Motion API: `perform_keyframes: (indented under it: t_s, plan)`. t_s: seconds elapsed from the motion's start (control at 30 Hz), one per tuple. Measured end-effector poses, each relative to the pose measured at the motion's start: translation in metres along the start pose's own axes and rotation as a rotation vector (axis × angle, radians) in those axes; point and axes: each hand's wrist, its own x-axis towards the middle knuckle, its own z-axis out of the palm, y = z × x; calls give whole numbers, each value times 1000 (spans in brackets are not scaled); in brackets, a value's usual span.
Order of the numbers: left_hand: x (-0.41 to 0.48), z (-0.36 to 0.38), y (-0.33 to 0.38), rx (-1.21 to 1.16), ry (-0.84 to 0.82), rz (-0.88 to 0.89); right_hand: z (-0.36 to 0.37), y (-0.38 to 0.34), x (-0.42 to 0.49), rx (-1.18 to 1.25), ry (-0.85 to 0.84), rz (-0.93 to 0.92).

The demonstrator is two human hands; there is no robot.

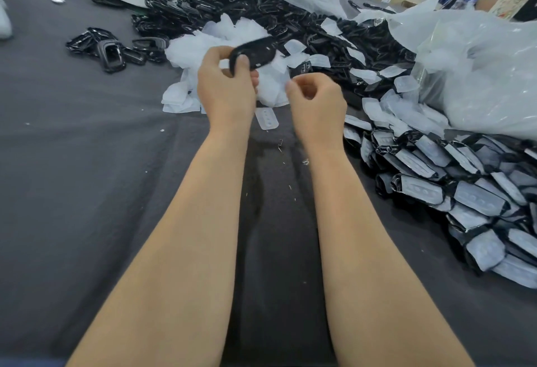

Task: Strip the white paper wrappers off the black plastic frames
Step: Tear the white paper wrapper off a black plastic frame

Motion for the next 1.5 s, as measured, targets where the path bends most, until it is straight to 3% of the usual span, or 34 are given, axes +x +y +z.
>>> perform_keyframes:
  t_s: [0.1, 0.2, 0.43, 0.53, 0.63, 0.77, 0.87, 1.07, 1.23, 1.4, 1.5]
  plan:
    - [1, -2, 1, -210, 111, -82, 6, -1, -5, -374, -176, -14]
    - [-3, 2, 1, -265, 107, -112, 16, -2, -11, -570, -246, -35]
    - [-7, 6, -1, -263, 67, -127, 23, -1, -12, -638, -203, -105]
    - [-7, 7, -3, -246, 60, -131, 19, 1, -11, -438, -106, -76]
    - [-6, 6, -5, -213, 58, -124, 12, 0, -6, 57, 26, 31]
    - [-5, 7, -10, -122, 18, -105, 3, -4, 2, 768, -35, 363]
    - [-5, 9, -14, -35, -41, -96, -2, -2, 5, 1063, -90, 479]
    - [-7, 11, -16, 65, -139, -61, -2, 4, 6, 966, 4, 481]
    - [-7, 11, -16, 85, -153, -53, -3, 6, 8, 1086, 44, 511]
    - [-8, 12, -16, 116, -167, -41, -5, 7, 7, 776, 175, 275]
    - [-8, 12, -16, 140, -188, -29, -6, 3, 6, 702, 102, 149]
